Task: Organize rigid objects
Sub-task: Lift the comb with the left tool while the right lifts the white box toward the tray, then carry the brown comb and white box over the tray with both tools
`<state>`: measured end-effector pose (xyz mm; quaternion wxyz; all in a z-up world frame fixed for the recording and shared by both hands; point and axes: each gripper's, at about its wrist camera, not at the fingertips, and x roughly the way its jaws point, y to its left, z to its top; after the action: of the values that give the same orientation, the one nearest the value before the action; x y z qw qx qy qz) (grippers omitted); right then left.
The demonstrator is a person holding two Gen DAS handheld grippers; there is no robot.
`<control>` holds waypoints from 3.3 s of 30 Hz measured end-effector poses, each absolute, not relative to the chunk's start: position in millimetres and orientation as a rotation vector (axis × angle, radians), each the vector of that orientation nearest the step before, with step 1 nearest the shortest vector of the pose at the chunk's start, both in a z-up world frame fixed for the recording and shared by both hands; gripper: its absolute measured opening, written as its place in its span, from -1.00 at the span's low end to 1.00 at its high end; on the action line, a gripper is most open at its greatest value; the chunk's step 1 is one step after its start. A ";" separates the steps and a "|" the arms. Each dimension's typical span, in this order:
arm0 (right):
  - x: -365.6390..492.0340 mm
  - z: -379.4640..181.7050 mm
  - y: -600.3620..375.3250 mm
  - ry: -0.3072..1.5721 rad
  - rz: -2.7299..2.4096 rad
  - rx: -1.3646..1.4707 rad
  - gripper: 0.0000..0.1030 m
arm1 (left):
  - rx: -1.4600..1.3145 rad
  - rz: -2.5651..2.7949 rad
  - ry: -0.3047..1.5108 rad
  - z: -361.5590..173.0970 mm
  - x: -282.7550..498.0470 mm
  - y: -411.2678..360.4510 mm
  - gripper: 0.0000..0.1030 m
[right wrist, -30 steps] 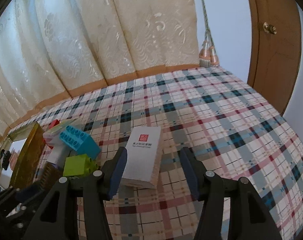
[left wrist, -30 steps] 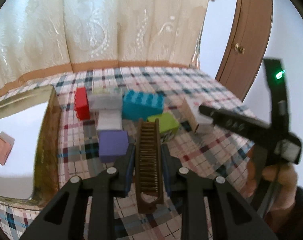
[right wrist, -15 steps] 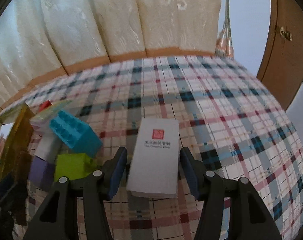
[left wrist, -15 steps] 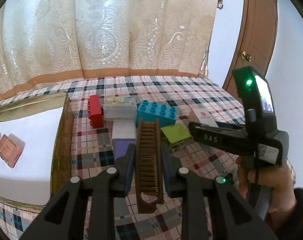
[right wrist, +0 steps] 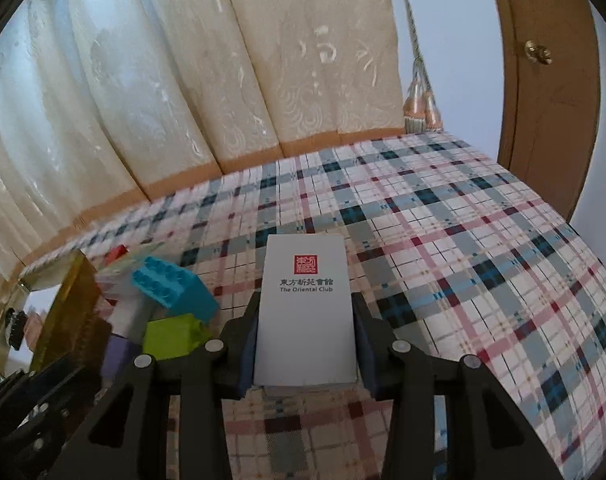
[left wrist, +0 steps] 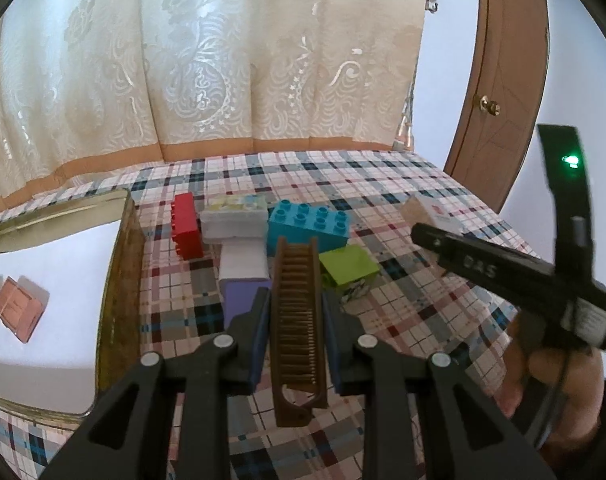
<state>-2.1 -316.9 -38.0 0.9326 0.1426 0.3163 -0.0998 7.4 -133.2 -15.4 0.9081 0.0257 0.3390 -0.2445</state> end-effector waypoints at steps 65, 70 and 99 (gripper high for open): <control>-35.2 -13.2 -237.5 0.452 -0.168 0.229 -0.14 | 0.031 -0.410 0.595 7.2 8.6 -87.5 -0.55; -33.2 -12.5 -231.7 0.448 -0.174 0.205 -0.14 | 0.029 -0.402 0.594 7.2 8.2 -83.6 -0.55; -22.8 -12.5 -191.6 0.448 -0.134 0.174 -0.14 | 0.034 -0.304 0.568 9.1 16.0 -25.2 -0.55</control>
<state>-22.8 -191.6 -12.5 0.9691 0.0863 0.2215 -0.0665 16.0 -25.2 9.1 0.9483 0.0166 0.2793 -0.1495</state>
